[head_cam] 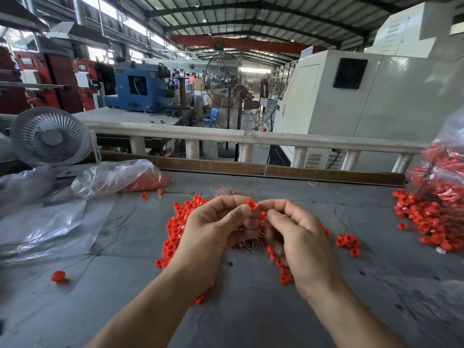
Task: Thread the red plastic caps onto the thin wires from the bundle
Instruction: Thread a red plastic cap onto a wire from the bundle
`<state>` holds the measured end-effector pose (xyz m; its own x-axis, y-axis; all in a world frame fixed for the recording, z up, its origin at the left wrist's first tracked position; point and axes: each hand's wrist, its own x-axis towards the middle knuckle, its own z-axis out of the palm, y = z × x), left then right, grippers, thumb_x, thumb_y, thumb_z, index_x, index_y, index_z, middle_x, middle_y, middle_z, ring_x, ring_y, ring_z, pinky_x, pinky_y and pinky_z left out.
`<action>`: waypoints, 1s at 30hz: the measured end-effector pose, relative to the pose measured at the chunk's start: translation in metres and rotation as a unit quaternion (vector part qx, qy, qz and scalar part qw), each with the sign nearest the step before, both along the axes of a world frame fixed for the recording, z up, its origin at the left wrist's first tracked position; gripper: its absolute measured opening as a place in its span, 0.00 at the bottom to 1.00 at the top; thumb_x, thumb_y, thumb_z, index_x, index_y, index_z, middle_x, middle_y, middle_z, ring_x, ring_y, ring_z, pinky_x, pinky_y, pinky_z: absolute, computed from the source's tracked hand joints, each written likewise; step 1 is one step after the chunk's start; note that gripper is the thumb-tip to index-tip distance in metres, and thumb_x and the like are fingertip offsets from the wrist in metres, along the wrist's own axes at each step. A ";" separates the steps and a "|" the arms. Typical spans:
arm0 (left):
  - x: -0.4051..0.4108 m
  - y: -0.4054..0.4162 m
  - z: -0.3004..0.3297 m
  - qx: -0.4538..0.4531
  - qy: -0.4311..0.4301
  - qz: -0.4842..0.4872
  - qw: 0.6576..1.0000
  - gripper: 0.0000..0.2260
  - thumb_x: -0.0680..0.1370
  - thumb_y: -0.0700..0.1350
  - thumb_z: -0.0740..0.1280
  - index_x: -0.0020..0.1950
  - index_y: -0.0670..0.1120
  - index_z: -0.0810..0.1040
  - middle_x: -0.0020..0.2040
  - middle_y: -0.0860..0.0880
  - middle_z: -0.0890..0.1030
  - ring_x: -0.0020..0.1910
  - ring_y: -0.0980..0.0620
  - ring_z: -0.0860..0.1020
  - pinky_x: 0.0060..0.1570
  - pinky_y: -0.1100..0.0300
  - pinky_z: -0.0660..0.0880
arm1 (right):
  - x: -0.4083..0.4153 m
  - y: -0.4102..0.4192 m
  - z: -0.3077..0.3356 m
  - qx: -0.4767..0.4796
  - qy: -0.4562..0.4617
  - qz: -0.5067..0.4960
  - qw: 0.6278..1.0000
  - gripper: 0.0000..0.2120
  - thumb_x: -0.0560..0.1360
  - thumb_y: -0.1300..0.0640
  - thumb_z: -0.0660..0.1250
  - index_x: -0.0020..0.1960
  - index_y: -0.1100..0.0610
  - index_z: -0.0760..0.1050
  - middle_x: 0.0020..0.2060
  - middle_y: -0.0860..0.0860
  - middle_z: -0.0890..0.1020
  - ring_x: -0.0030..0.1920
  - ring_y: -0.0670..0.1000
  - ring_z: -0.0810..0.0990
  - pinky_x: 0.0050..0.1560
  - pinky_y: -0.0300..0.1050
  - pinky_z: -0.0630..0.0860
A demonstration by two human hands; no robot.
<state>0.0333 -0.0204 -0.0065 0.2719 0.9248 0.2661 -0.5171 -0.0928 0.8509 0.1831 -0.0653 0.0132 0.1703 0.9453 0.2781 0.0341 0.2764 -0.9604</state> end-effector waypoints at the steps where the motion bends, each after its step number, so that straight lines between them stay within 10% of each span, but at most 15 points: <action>1: 0.000 0.000 0.000 -0.001 -0.003 -0.001 1.000 0.15 0.72 0.45 0.77 0.55 0.40 0.84 0.48 0.41 0.85 0.43 0.48 0.83 0.46 0.56 0.82 | 0.000 0.000 0.000 -0.008 0.016 0.006 1.000 0.11 0.83 0.63 0.62 0.50 0.57 0.83 0.29 0.50 0.75 0.24 0.41 0.69 0.24 0.31 0.65; 18: -0.003 -0.003 0.007 -0.031 -0.056 -0.030 0.998 0.07 0.77 0.39 0.70 0.54 0.39 0.83 0.55 0.32 0.84 0.53 0.39 0.85 0.47 0.57 0.83 | 0.006 0.004 0.001 -0.028 -0.016 -0.050 0.998 0.12 0.84 0.58 0.62 0.48 0.52 0.83 0.40 0.51 0.88 0.33 0.54 0.86 0.23 0.34 0.69; 24: -0.006 -0.002 0.006 -0.037 -0.051 0.007 0.998 0.09 0.77 0.40 0.71 0.55 0.38 0.81 0.55 0.34 0.84 0.55 0.39 0.85 0.48 0.57 0.83 | 0.046 0.019 -0.005 -0.008 -0.242 -0.241 0.940 0.10 0.78 0.52 0.69 0.39 0.47 0.80 0.33 0.41 0.84 0.31 0.44 0.82 0.36 0.44 0.76; 30: -0.005 -0.003 0.007 -0.039 -0.035 0.036 0.998 0.08 0.74 0.41 0.73 0.52 0.40 0.83 0.53 0.35 0.85 0.53 0.40 0.86 0.47 0.57 0.83 | 0.061 0.025 -0.015 -0.112 -0.412 -0.196 0.883 0.09 0.72 0.52 0.77 0.37 0.39 0.82 0.31 0.31 0.81 0.34 0.39 0.79 0.34 0.40 0.71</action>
<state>0.0284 -0.0239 0.0001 0.1876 0.9598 0.2086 -0.5692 -0.0669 0.8195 0.2446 -0.0404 -0.0019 0.3232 0.9058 0.2739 0.7974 -0.1048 -0.5942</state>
